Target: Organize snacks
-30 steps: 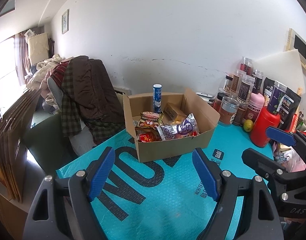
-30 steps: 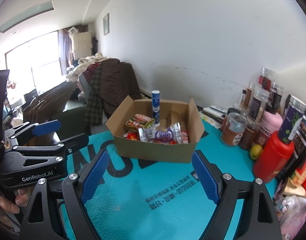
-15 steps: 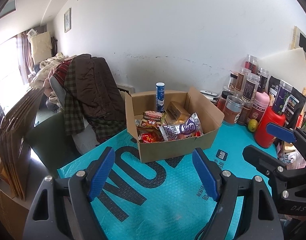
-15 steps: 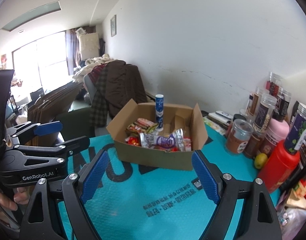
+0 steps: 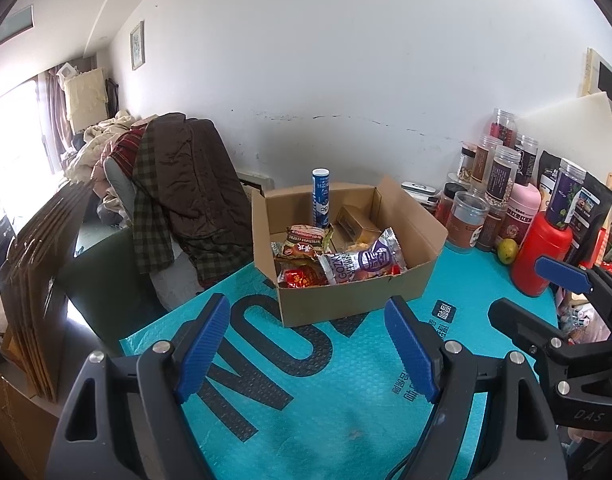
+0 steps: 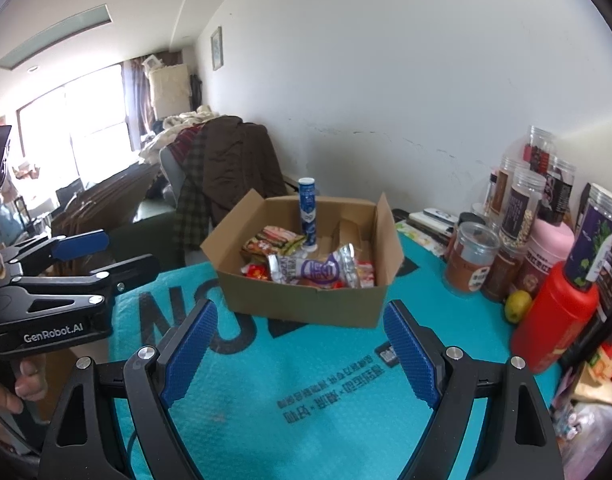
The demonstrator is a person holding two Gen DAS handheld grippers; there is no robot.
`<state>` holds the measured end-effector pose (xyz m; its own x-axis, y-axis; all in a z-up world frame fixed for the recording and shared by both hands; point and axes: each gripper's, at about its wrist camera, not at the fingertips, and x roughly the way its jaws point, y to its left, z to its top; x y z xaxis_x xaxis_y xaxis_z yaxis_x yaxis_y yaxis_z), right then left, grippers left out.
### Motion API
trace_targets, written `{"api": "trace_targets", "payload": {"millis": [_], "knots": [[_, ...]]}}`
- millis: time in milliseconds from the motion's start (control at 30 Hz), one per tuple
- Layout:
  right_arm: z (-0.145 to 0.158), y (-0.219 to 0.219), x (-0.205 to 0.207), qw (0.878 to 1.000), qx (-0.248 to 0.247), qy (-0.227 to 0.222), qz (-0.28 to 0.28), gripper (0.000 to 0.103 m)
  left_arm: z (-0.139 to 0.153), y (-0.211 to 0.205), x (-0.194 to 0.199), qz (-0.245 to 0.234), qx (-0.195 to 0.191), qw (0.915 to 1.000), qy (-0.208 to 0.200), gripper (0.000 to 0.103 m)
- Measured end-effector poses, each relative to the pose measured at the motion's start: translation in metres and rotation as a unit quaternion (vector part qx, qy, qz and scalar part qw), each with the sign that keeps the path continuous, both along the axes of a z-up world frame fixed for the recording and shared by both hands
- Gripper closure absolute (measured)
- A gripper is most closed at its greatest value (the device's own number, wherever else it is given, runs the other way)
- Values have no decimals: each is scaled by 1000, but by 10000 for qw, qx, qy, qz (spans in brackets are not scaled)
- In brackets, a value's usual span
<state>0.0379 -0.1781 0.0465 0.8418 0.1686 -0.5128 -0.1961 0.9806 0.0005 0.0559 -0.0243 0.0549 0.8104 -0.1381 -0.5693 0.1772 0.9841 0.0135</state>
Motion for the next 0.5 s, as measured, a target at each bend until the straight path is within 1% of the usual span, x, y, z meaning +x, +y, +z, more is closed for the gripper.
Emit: {"api": "trace_targets", "payload": {"millis": [67, 267, 400, 500], "knots": [[0, 1, -1, 10000, -28, 6, 9, 14, 0, -1, -1, 9, 20, 10000, 8, 23], [0, 1, -1, 10000, -40, 12, 24, 14, 0, -2, -4, -25, 36, 10000, 17, 23], [-1, 1, -2, 10000, -56, 12, 0, 14, 0, 1, -4, -2, -73, 10000, 39, 23], [-1, 1, -3, 10000, -79, 18, -1, 14, -1, 1, -4, 28, -81, 10000, 51, 23]]}}
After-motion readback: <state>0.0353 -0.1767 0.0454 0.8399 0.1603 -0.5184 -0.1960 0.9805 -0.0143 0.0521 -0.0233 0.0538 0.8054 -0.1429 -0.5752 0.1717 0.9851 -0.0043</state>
